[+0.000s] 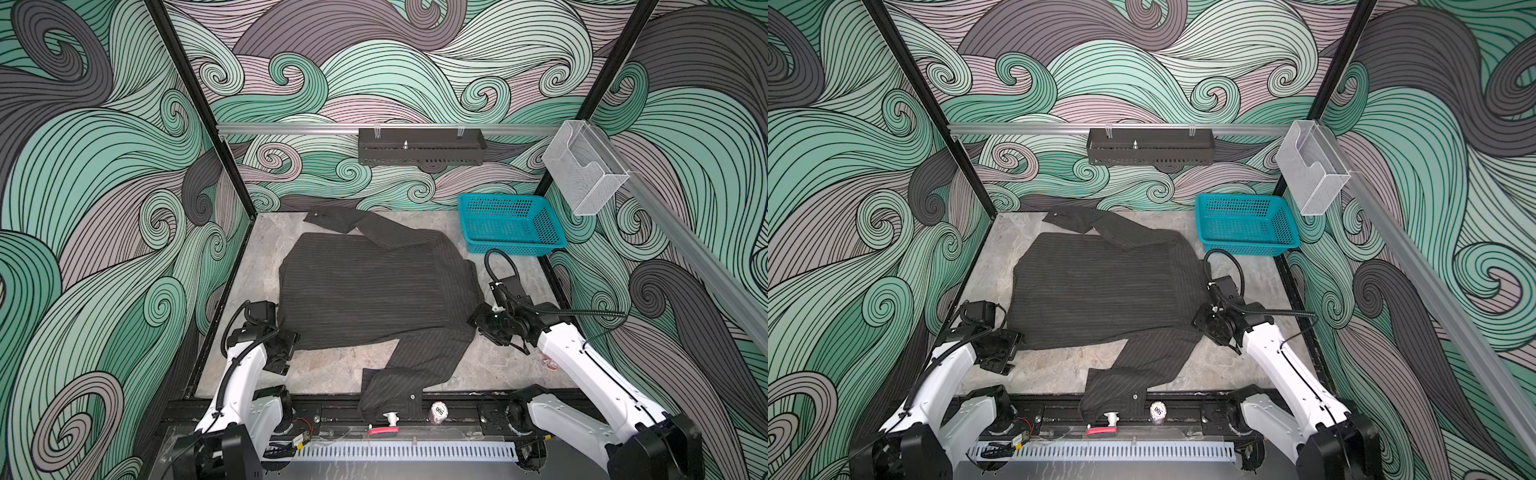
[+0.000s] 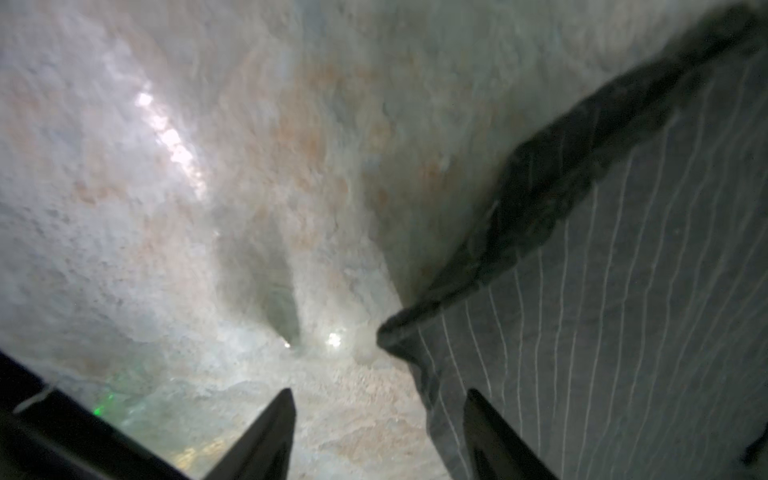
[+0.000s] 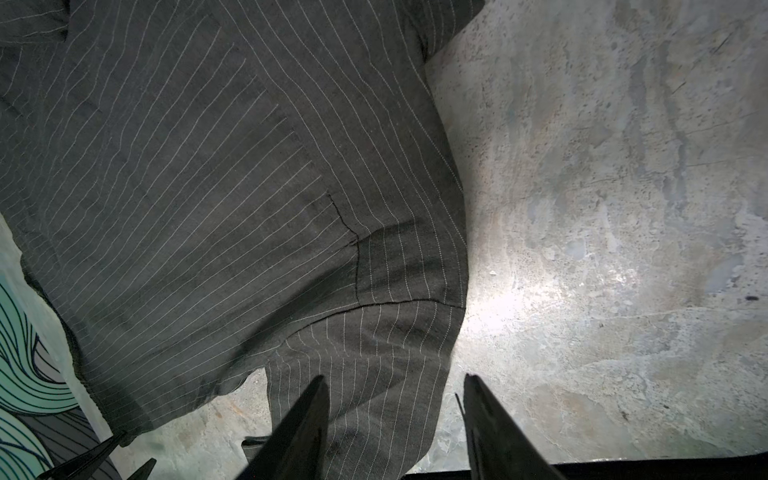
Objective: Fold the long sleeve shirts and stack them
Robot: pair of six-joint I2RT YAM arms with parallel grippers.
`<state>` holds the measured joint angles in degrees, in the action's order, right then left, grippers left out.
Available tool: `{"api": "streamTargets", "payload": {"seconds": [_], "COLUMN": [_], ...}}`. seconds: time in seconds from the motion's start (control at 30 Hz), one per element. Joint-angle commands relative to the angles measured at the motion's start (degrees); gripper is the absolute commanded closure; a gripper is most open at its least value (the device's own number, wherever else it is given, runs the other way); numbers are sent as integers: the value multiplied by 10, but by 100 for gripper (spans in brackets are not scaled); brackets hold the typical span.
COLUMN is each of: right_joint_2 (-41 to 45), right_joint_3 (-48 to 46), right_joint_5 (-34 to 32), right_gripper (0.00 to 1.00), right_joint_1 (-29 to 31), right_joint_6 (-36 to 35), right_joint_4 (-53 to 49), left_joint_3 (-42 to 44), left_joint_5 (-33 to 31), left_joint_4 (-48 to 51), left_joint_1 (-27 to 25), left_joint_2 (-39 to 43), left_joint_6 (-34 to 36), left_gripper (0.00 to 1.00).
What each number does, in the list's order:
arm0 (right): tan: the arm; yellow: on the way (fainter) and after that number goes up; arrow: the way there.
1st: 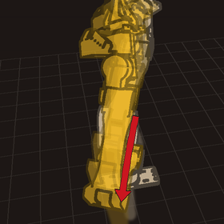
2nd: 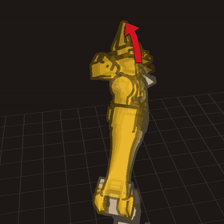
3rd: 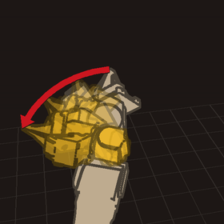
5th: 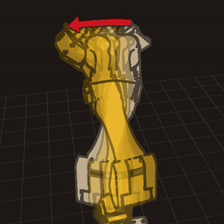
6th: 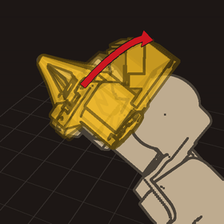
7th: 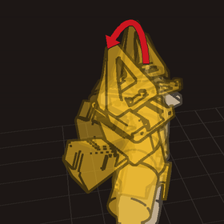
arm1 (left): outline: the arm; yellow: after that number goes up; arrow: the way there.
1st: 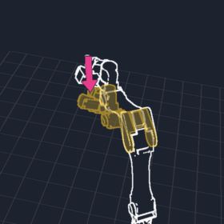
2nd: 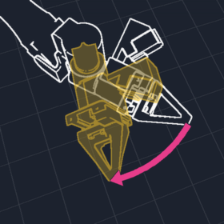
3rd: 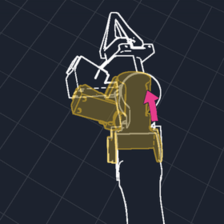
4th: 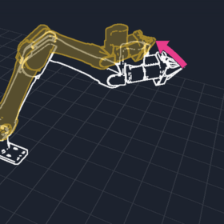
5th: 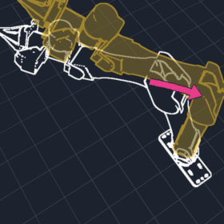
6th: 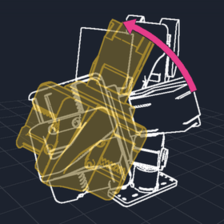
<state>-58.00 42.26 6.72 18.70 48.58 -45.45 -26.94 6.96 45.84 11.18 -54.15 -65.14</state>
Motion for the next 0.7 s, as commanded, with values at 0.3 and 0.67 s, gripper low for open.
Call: {"api": "streamTargets", "payload": {"seconds": [0.3, 0.67], "right_joint_2": [8, -4], "right_joint_3": [1, -57], "right_joint_5": [20, 51], "right_gripper": [47, 42], "right_joint_1": [5, 61], "right_joint_6": [7, 59], "right_joint_4": [-9, 9], "left_joint_3": [-17, -40], "left_joint_5": [7, -8], "left_joint_4": [-32, -7], "left_joint_1": [13, 22], "left_joint_2": [-72, 45], "left_joint_6": [5, 43], "left_gripper": [100, 100]}}
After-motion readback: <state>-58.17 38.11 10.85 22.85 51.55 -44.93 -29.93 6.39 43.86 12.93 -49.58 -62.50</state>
